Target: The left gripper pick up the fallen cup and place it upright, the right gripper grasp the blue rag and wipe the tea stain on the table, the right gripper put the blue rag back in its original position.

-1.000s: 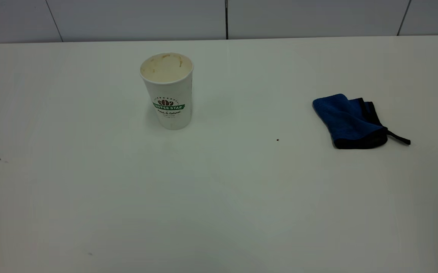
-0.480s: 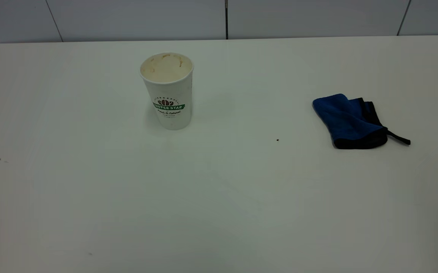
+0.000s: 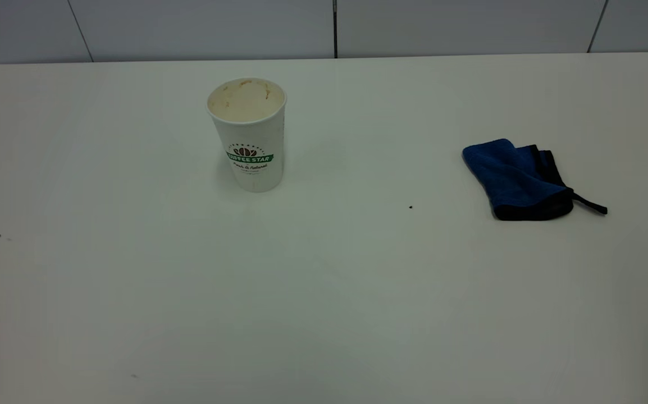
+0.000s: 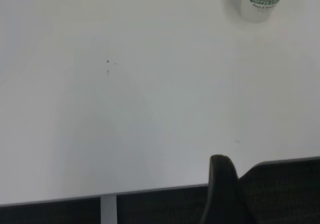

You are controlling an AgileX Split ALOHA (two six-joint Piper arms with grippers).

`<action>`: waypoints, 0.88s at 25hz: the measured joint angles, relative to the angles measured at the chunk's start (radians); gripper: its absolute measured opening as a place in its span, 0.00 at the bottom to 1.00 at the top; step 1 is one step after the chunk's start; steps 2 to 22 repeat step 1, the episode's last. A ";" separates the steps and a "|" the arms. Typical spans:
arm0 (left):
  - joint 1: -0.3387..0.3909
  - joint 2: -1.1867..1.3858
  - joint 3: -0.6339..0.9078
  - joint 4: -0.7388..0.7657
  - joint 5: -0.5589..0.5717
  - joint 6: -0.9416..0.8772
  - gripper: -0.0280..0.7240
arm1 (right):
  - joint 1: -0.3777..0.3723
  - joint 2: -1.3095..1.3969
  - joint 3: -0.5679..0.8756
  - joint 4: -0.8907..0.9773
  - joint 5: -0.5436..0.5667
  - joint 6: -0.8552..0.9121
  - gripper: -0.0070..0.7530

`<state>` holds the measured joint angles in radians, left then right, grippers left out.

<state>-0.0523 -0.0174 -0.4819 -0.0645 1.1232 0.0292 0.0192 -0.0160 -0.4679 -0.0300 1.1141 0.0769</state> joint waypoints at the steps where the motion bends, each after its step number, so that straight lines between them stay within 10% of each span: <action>1: 0.000 0.000 0.000 0.000 0.000 0.000 0.69 | 0.000 0.000 0.000 0.000 0.000 0.000 0.70; 22: 0.000 0.000 0.000 0.000 0.000 0.000 0.69 | 0.000 0.000 0.000 0.000 0.000 0.000 0.70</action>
